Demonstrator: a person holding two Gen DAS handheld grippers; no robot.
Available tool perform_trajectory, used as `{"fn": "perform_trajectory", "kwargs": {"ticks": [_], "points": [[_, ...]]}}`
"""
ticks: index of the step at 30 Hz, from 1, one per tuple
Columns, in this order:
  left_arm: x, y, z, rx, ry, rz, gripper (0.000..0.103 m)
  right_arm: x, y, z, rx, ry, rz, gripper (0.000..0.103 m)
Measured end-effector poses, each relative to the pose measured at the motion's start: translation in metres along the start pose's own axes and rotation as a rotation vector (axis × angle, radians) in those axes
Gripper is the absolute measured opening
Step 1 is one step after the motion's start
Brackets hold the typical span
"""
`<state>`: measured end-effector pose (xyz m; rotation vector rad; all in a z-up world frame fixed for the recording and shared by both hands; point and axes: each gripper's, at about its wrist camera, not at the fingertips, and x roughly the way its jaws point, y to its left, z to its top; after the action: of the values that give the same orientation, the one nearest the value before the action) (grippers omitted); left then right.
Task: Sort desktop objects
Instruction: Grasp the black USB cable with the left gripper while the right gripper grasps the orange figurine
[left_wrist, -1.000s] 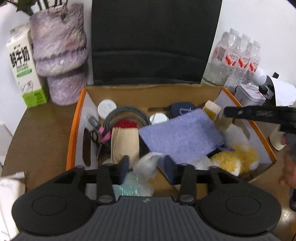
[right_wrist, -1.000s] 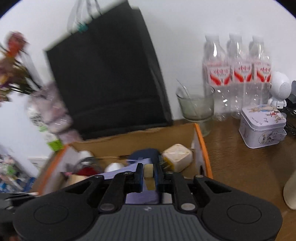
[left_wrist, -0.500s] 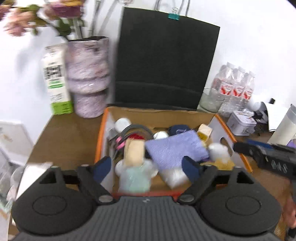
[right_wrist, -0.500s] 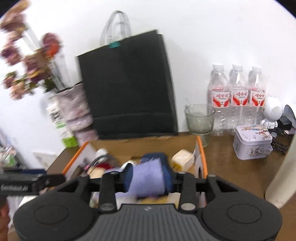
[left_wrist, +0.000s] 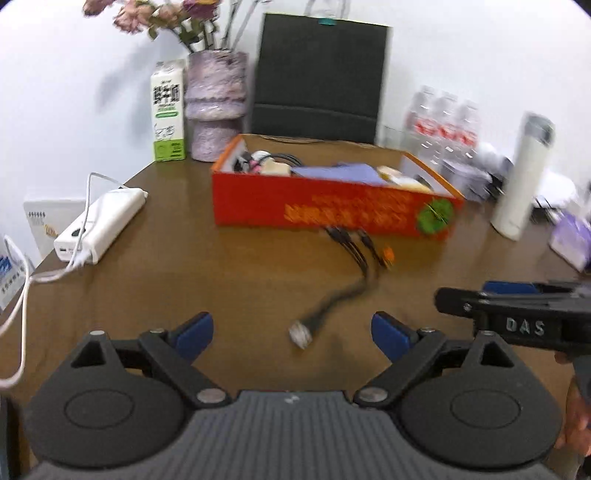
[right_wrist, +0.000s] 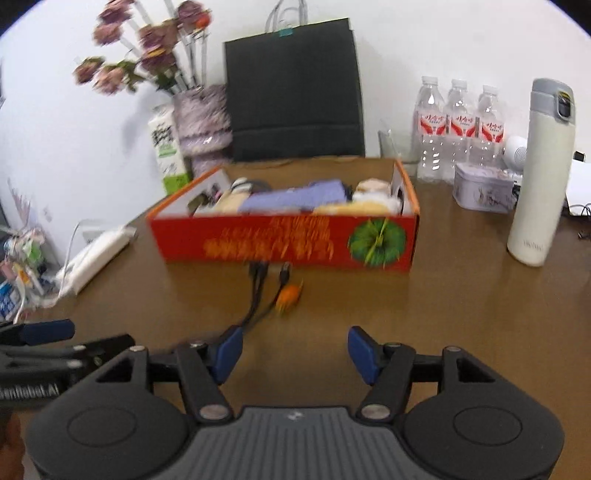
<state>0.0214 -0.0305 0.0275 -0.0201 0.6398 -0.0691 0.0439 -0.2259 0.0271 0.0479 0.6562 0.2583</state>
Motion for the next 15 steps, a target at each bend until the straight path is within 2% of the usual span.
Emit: {"fn": "perform_trajectory", "kwargs": {"ticks": [5, 9, 12, 14, 15], "points": [[-0.010, -0.008, -0.027, 0.108, -0.017, -0.021, 0.095, -0.036, 0.005, -0.041, -0.032, -0.027, -0.012, 0.063], [0.012, -0.012, -0.013, 0.082, -0.018, -0.040, 0.095, -0.046, -0.007, -0.043, 0.003, -0.029, -0.045, 0.063], [0.041, -0.020, 0.005, 0.090, -0.004, -0.106, 0.086, -0.048, -0.015, -0.031, 0.037, -0.062, -0.073, 0.063], [0.061, -0.030, 0.016, 0.117, 0.002, -0.121, 0.071, -0.047, -0.019, -0.024, 0.045, -0.079, -0.073, 0.062], [0.070, -0.036, 0.022, 0.135, 0.004, -0.127, 0.070, -0.044, -0.021, -0.020, 0.042, -0.082, -0.077, 0.062]]}}
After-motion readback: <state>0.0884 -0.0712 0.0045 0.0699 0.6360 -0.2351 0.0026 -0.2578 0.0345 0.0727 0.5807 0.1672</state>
